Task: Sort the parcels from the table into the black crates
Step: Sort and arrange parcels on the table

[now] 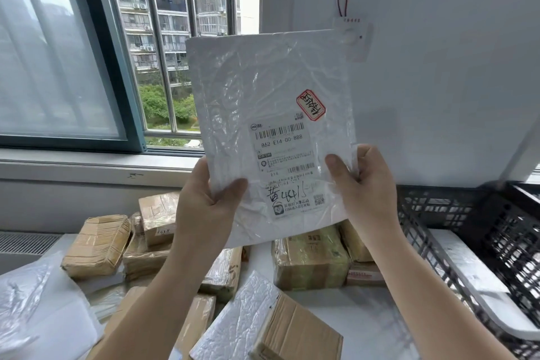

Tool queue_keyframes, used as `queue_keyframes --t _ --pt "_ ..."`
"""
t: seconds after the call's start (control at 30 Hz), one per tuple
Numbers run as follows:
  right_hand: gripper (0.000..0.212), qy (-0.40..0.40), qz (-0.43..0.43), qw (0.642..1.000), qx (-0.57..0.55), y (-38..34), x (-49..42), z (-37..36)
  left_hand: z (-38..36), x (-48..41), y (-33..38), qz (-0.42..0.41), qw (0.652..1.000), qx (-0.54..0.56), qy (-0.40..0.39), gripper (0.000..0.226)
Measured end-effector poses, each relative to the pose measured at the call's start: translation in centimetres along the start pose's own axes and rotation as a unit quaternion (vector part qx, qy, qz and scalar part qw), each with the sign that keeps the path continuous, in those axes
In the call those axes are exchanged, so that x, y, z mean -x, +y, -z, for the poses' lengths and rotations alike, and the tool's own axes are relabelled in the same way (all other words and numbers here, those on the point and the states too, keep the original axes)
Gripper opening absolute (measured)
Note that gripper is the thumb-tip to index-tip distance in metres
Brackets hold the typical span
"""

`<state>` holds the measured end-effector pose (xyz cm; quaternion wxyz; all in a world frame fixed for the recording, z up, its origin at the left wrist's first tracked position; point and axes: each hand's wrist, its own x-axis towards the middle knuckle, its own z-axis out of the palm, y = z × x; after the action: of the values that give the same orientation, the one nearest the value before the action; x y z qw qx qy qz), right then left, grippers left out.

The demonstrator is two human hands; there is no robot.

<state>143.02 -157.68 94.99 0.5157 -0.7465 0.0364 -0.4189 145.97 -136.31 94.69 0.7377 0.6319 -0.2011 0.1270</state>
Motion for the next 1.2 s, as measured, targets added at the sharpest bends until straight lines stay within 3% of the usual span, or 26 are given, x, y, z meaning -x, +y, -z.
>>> queue_keyframes --t 0.3,0.47,0.9,1.2 --pt "0.042 0.003 -0.004 1.000 0.005 1.6 -2.0 4.3 -4.7 0.9 0.1 -0.004 1.000 -0.027 -0.002 0.036" --pt "0.025 -0.017 -0.014 0.999 -0.040 2.0 -2.7 6.7 -7.1 1.7 0.3 -0.017 0.997 -0.068 0.013 0.036" --pt "0.025 0.053 0.016 0.998 0.035 -2.1 1.1 10.8 -7.7 5.0 3.8 -0.033 0.998 -0.008 -0.056 0.039" --pt "0.023 0.056 -0.006 0.998 0.005 -4.3 6.9 14.3 -7.4 9.2 4.4 -0.012 0.995 0.043 -0.086 0.035"
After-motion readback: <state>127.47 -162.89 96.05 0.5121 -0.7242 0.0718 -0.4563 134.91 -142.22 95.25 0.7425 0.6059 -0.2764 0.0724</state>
